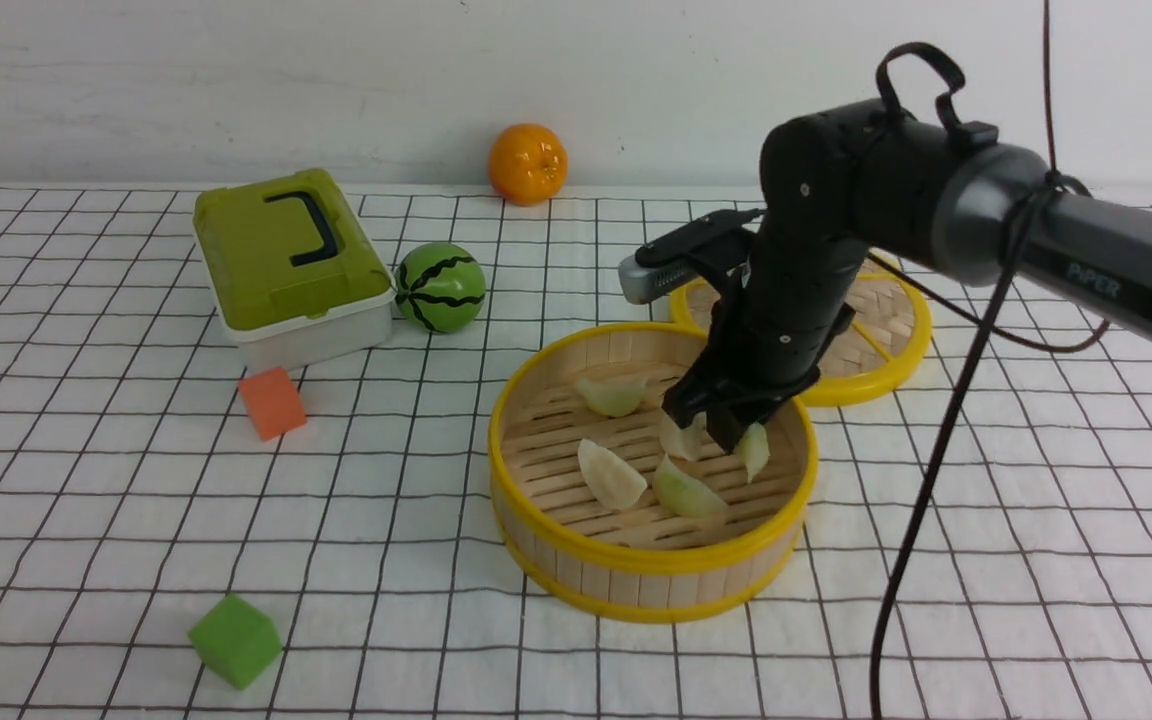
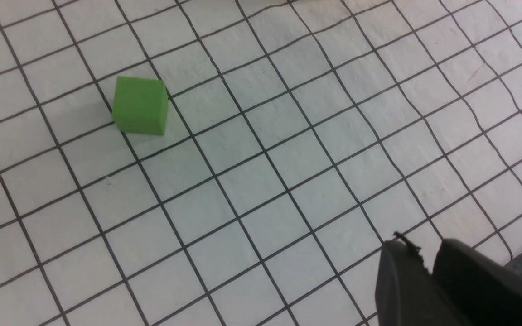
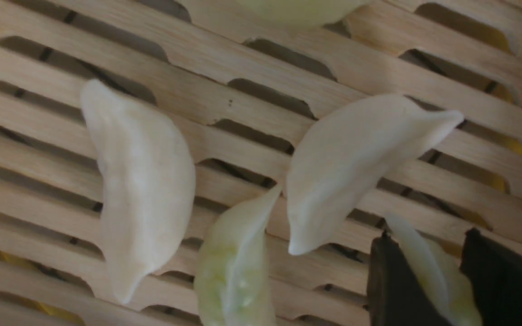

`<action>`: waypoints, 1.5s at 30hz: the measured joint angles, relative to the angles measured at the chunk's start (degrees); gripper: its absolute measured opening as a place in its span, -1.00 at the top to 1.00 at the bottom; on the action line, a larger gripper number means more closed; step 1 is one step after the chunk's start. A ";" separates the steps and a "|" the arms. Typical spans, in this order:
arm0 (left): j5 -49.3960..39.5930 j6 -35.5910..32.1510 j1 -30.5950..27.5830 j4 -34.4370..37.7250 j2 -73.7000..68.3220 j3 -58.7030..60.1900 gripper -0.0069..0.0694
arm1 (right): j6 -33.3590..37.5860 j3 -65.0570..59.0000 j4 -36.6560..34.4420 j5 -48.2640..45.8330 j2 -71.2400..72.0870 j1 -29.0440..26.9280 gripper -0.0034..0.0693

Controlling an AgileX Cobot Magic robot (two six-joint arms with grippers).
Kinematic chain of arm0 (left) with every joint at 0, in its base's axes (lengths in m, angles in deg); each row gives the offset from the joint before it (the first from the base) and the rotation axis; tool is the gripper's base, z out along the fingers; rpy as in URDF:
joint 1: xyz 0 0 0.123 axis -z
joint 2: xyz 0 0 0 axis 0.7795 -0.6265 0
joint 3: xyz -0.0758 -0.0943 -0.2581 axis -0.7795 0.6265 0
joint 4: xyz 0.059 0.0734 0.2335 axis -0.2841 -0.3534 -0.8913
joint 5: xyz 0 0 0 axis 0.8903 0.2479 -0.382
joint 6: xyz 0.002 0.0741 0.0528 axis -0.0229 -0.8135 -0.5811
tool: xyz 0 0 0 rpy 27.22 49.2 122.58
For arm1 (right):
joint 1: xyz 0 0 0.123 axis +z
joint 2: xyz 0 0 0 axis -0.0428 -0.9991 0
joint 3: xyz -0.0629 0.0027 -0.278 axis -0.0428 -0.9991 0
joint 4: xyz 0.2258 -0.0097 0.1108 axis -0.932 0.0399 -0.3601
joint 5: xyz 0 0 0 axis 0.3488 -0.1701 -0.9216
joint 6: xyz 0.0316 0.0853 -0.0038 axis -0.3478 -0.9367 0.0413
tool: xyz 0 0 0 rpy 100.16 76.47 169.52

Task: Put the dumplings into the steamer on the table with the white tablecloth.

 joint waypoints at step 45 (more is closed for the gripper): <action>13.06 8.85 0.00 -1.20 29.17 11.00 0.47 | 30.77 -60.30 -31.30 33.35 83.78 0.00 0.92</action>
